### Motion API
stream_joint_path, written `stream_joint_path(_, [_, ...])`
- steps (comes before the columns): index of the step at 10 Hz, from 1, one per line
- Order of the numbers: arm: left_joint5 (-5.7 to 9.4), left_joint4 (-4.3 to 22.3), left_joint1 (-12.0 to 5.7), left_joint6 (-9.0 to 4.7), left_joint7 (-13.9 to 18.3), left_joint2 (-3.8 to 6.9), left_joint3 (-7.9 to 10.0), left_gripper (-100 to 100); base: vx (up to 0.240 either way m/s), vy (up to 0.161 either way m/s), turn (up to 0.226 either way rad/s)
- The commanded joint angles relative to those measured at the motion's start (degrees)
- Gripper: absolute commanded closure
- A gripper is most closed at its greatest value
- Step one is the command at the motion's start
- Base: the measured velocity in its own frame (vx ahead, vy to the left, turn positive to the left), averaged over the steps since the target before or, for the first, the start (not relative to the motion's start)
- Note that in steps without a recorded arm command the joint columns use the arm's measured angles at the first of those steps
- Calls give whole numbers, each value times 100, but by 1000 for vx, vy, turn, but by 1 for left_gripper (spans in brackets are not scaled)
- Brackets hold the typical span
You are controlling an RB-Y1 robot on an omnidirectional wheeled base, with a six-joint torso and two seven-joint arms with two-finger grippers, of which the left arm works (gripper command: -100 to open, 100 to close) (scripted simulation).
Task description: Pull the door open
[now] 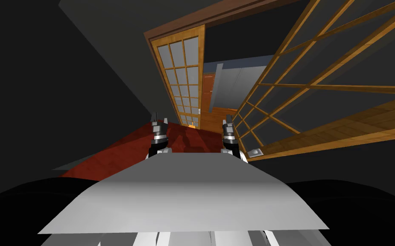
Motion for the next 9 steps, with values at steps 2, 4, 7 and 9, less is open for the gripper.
stream_joint_path(2, [-48,321,-84,-98,-272,109,64,-100,92,-26,-69])
stream_joint_path(4, [-90,608,-158,-186,-515,189,121,-100,135,-32,-69])
stream_joint_path(7, [-143,966,-251,-296,-819,275,192,-100,112,-29,-57])
stream_joint_path(9, [-174,1175,-306,-360,-996,319,234,-100,92,-20,-51])
